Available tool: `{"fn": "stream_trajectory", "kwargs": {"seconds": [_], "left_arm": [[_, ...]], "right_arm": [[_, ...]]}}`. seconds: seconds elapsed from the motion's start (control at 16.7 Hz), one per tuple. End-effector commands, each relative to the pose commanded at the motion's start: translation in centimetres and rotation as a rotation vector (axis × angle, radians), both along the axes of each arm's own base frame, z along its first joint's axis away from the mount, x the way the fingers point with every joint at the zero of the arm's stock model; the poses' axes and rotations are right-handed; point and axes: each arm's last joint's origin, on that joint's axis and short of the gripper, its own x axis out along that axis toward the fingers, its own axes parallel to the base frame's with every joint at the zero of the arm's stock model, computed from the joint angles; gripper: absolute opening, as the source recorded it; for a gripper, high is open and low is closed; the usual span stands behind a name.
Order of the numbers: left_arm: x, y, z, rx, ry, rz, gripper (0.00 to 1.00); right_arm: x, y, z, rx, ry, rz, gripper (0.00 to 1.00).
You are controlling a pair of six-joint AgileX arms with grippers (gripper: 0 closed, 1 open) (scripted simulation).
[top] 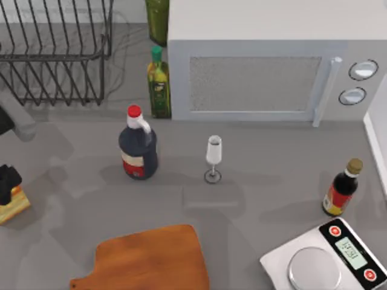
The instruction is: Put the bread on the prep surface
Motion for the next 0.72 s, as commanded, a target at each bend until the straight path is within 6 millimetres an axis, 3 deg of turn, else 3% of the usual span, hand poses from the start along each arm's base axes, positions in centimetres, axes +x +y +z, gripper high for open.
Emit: {"fn": "stream_trajectory", "kwargs": {"seconds": [0.18,0.54,0.72], "left_arm": [[0.0,-0.1,-0.5,0.000,0.002,-0.001,1.00],[0.2,0.0,-5.9,0.001,-0.009,0.000,1.00],[0.0,0.0,-7.0,0.000,0.000,0.000,1.00]], "right_arm": [[0.0,0.0,0.0,0.000,0.000,0.000,1.00],[0.0,0.0,0.0,0.000,0.000,0.000,1.00],[0.0,0.0,0.0,0.000,0.000,0.000,1.00]]}}
